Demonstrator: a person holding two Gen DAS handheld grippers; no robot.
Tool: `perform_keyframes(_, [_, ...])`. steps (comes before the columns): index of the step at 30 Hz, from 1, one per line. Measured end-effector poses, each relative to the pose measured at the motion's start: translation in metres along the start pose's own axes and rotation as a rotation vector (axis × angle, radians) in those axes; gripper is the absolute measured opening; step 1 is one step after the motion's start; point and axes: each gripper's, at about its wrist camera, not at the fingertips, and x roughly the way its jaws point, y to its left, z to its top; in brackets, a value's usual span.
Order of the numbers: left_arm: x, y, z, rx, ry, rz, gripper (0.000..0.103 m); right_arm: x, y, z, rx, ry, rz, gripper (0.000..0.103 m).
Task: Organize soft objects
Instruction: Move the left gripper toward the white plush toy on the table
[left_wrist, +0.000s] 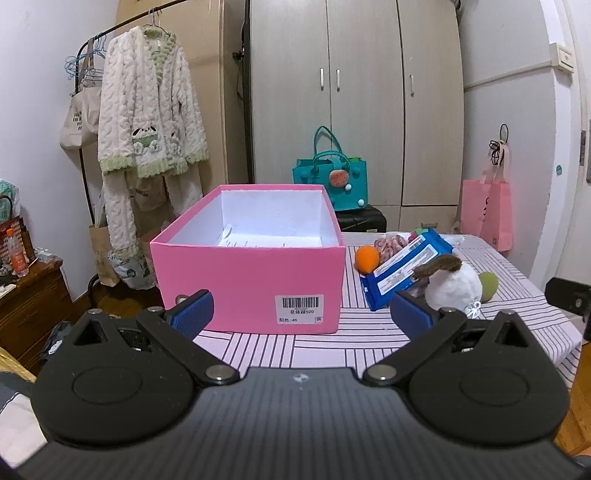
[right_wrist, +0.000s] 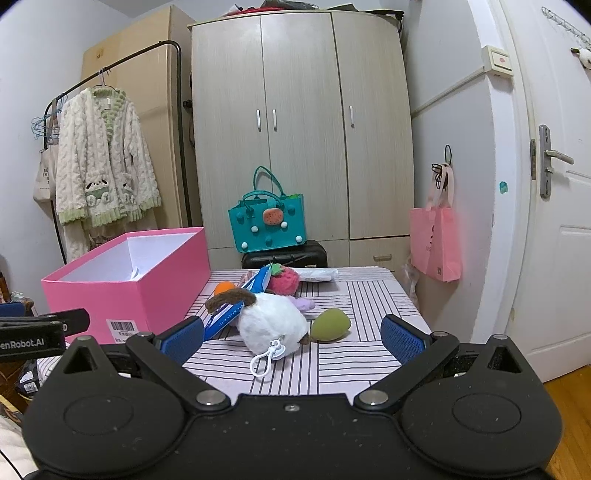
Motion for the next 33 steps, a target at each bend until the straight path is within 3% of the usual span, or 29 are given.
perform_keyframes(6, [0.012, 0.0, -0.006, -0.002, 0.006, 0.046, 0.103, 0.002, 0.002, -0.001, -0.007, -0.003, -0.008, 0.103])
perform_keyframes(12, [0.022, 0.006, -0.009, -0.028, 0.035, 0.041, 0.103, 0.005, 0.002, -0.003, -0.005, -0.002, -0.012, 0.103])
perform_keyframes(33, [0.014, 0.0, -0.014, -0.038, -0.016, 0.007, 0.103, 0.011, 0.0, -0.015, -0.034, -0.036, -0.032, 0.103])
